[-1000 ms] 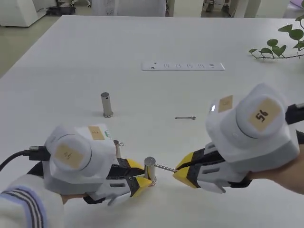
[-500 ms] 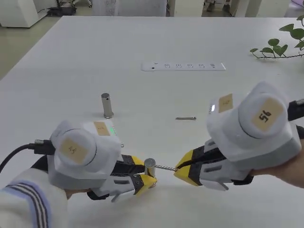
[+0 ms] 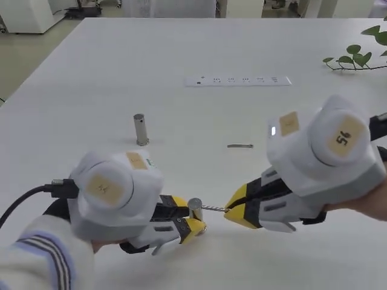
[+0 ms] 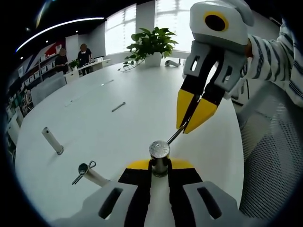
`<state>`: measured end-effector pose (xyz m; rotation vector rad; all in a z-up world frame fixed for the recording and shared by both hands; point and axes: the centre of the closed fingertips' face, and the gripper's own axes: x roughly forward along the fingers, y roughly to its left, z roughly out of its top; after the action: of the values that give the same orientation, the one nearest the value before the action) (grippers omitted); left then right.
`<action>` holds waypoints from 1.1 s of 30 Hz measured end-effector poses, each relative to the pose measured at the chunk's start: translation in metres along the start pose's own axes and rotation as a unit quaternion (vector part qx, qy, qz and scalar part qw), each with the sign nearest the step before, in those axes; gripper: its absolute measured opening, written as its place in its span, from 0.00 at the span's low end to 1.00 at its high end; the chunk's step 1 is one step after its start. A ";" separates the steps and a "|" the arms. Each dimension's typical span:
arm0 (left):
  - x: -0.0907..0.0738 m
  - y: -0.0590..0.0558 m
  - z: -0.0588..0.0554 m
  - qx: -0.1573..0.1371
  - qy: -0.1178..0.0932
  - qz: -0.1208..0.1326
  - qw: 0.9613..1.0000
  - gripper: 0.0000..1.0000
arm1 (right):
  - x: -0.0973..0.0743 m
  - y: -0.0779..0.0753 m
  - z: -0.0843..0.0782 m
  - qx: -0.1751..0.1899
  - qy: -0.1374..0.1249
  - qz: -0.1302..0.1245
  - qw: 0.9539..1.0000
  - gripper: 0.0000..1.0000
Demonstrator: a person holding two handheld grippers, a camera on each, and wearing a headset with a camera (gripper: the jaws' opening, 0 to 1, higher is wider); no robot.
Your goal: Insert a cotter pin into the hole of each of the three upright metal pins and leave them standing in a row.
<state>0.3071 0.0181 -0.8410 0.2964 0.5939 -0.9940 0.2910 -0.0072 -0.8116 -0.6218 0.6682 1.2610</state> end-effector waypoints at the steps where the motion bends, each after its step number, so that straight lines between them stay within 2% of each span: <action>1: 0.000 -0.002 0.000 -0.001 0.000 0.001 1.000 0.11 | 0.001 0.001 0.001 0.001 -0.002 -0.001 1.000 0.03; 10: 0.000 -0.013 0.001 -0.004 0.003 -0.003 1.000 0.11 | 0.003 0.010 0.003 0.006 -0.014 0.000 1.000 0.03; 18: 0.004 -0.020 0.007 -0.015 -0.007 -0.009 1.000 0.11 | -0.003 0.010 -0.005 0.005 -0.020 -0.005 1.000 0.03; 21: 0.006 -0.023 0.008 -0.013 -0.010 -0.010 1.000 0.11 | -0.005 0.011 -0.008 -0.009 -0.022 -0.003 1.000 0.03; 26: 0.009 -0.026 0.010 -0.022 -0.019 -0.014 0.999 0.11 | -0.005 0.011 -0.010 -0.007 -0.027 0.000 1.000 0.03; 33: 0.007 -0.029 0.009 -0.016 -0.024 -0.021 0.999 0.12 | -0.003 0.015 -0.010 -0.002 -0.035 0.010 0.999 0.05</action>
<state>0.2885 -0.0069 -0.8369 0.2319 0.5742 -1.0279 0.2746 -0.0133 -0.8166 -0.5729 0.6160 1.2964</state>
